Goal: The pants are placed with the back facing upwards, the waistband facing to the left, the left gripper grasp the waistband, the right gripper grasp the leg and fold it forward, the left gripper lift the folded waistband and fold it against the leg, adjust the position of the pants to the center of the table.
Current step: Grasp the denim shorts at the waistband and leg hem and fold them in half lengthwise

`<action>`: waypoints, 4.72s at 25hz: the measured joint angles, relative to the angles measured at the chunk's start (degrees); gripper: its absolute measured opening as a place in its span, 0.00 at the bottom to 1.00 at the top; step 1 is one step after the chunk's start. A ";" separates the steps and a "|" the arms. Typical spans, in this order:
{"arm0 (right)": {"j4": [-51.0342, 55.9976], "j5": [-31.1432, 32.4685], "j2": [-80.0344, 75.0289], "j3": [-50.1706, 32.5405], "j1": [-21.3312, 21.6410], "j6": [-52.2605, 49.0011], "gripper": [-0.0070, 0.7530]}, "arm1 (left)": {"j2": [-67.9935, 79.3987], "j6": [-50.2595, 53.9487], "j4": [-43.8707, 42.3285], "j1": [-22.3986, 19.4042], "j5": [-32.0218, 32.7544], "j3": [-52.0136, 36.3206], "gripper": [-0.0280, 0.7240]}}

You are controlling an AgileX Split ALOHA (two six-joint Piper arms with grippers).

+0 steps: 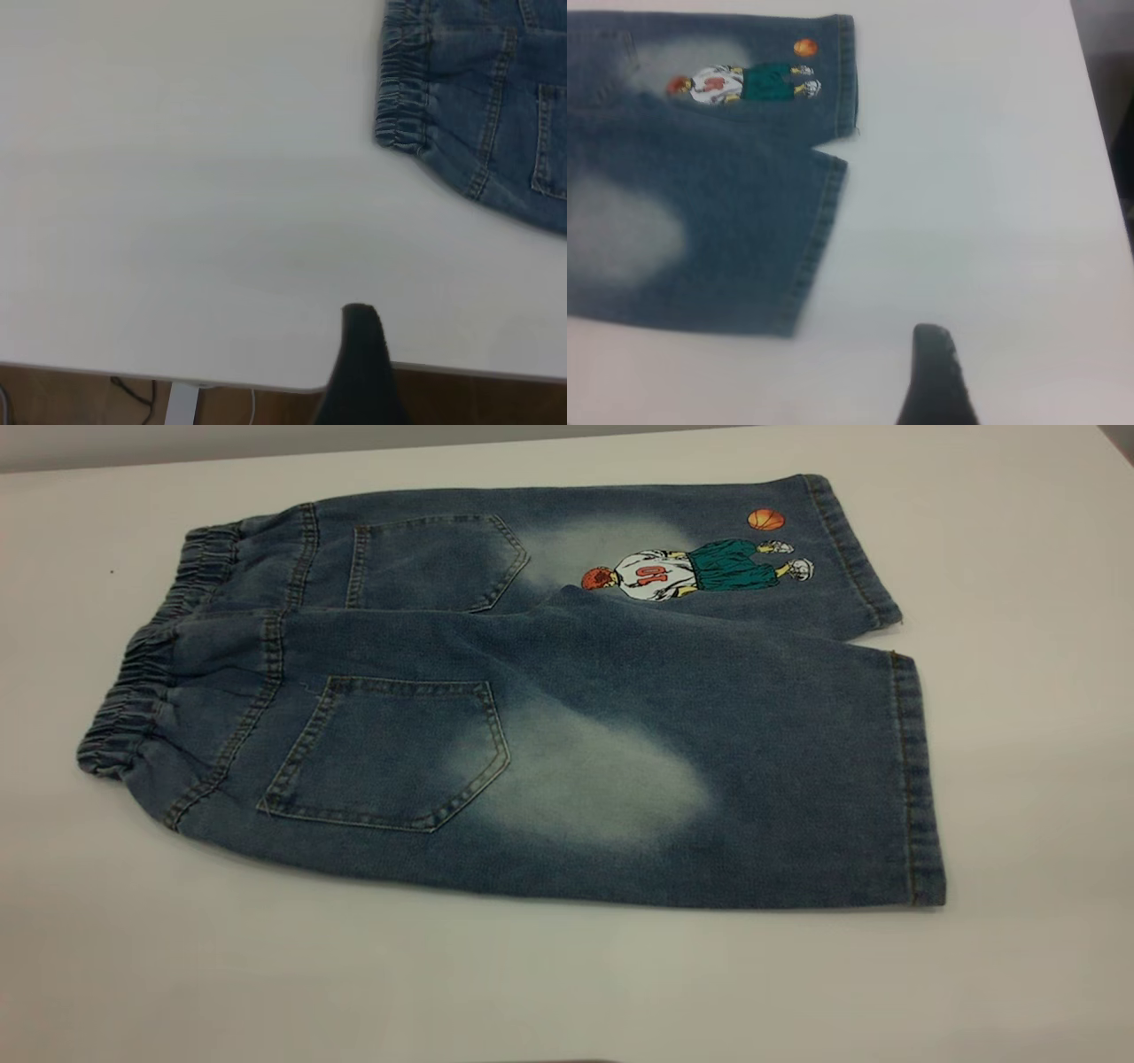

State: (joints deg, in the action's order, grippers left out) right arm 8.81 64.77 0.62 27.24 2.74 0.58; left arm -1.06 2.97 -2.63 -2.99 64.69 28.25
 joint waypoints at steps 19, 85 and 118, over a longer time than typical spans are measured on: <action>4.63 -7.91 -30.73 13.93 0.00 -0.21 0.74 | 43.66 6.10 -0.63 0.00 -13.77 14.13 0.72; 10.98 -11.82 -39.32 13.93 0.00 5.03 0.78 | 118.75 7.89 0.71 0.05 -67.82 18.59 0.13; 20.18 -10.56 -77.74 18.39 -17.72 21.04 0.78 | 99.91 8.03 0.69 3.40 -51.34 17.80 0.09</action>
State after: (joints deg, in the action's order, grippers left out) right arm 28.98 54.21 -77.12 45.63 -14.97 21.63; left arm 98.86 11.00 -1.94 0.42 13.36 46.05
